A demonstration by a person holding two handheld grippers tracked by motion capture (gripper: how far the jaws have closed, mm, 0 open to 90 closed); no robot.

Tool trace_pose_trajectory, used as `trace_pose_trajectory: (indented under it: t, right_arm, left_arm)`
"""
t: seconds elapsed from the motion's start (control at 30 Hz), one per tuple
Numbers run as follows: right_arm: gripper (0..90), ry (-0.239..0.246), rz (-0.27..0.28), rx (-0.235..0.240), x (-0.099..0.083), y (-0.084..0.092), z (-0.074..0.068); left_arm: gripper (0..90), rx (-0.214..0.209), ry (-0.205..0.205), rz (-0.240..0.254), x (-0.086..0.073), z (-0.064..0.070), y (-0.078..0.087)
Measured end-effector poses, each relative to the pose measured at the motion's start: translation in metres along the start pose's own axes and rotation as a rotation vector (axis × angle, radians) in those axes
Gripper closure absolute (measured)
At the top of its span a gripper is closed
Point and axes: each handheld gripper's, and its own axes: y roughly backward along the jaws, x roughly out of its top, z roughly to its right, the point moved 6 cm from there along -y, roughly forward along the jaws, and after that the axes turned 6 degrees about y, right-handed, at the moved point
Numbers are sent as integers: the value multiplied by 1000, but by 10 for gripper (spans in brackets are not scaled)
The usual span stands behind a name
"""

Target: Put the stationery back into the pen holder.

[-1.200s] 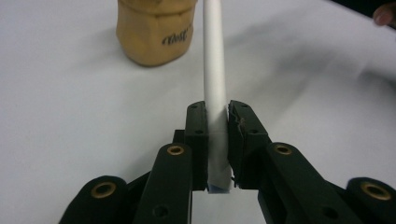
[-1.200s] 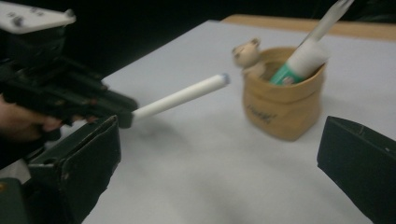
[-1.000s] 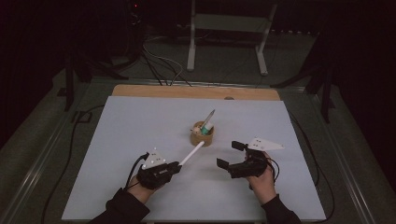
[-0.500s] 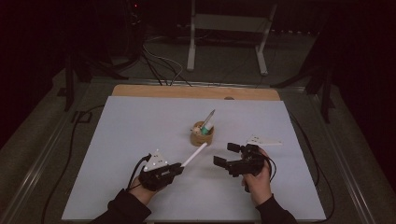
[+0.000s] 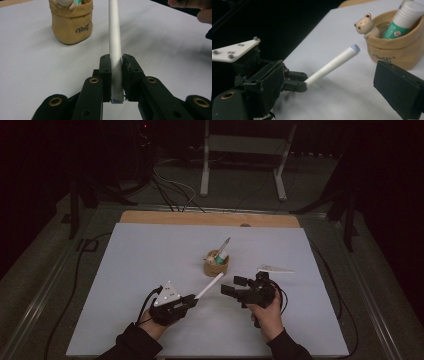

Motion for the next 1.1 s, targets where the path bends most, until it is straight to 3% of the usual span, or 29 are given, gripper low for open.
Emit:
trace_pose_trajectory:
  t: [0.1,0.17,0.33,0.5,0.83,1.0,1.1]
  right_arm:
    - [94,-10,-12,-5,0,-3,-2]
    - [147,-43,-17,-13,0,-7,-3]
    - [254,-160,-27,45,-2,-10,-2]
    - [369,-242,-29,50,-5,-10,5]
    - [473,-309,-28,60,-7,-13,9]
    - [585,-363,-12,105,-7,-12,11]
    - [616,-385,-1,121,-7,-11,11]
  left_arm:
    - [799,-2,-5,1,0,0,0]
    - [799,-5,-7,2,0,1,0]
    - [798,-15,-12,11,0,3,-1]
    - [799,-18,-19,27,1,3,0]
    - [800,-52,-55,58,1,8,-1]
    - [800,-83,-89,96,1,11,0]
    - [800,-91,-95,95,1,11,-1]
